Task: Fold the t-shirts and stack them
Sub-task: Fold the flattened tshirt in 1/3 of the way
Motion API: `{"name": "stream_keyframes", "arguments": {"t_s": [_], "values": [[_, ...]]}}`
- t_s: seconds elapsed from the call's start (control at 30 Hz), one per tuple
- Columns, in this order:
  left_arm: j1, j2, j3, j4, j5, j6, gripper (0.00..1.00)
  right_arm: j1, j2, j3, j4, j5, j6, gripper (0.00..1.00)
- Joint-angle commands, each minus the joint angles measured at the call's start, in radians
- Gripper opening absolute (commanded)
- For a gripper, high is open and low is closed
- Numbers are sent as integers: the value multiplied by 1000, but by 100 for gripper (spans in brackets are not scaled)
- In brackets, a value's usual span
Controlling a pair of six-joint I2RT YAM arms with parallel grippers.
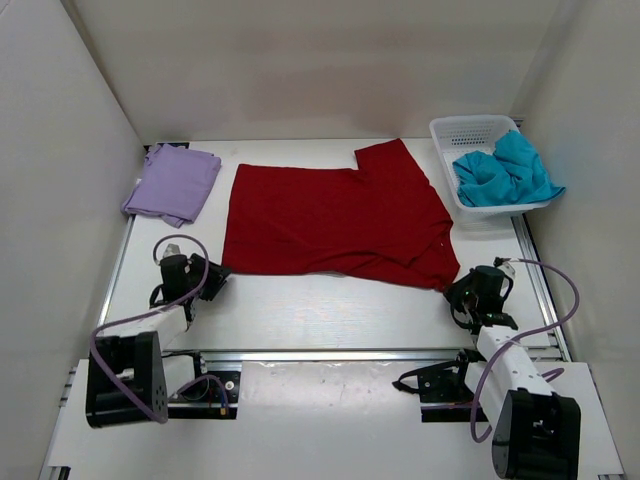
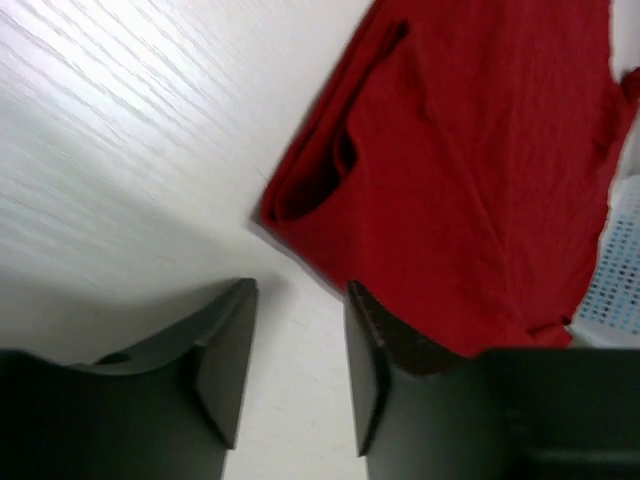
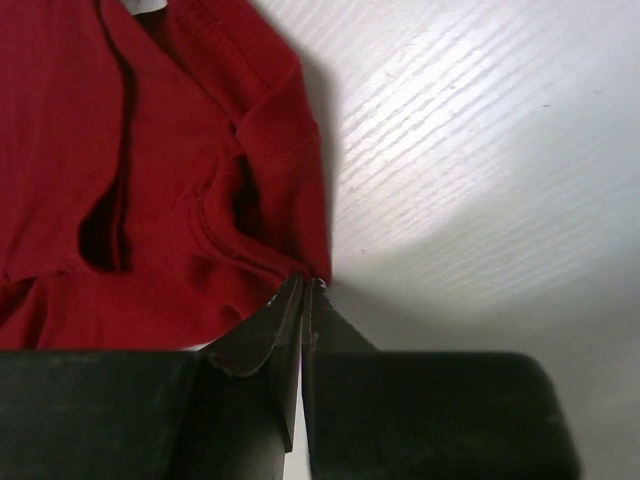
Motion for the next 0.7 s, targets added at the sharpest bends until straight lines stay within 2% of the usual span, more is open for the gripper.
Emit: {"name": "stream_keyframes", "arguments": {"t_s": [0.0, 0.13, 0.2, 0.3, 0.37, 0.47, 0.53, 0.67], "values": [[-1, 71, 38, 56, -55, -15, 49, 9, 9, -13, 91, -30, 9, 0], [1, 136, 46, 104, -71, -37, 37, 12, 1, -23, 113, -37, 6, 0], [-7, 150, 64, 110, -83, -44, 35, 11, 1, -27, 117, -39, 9, 0], [-30, 179, 96, 124, -103, -49, 41, 11, 18, -24, 128, -53, 9, 0], [-36, 190, 110, 119, -109, -61, 40, 14, 15, -32, 126, -51, 11, 0], [-28, 217, 115, 139, -106, -57, 24, 11, 24, -30, 142, -51, 12, 0], [-18, 227, 121, 133, -106, -52, 0, 8, 20, -27, 137, -56, 11, 1], [4, 202, 127, 96, -105, -32, 0, 12, 17, -29, 140, -60, 19, 0]]}}
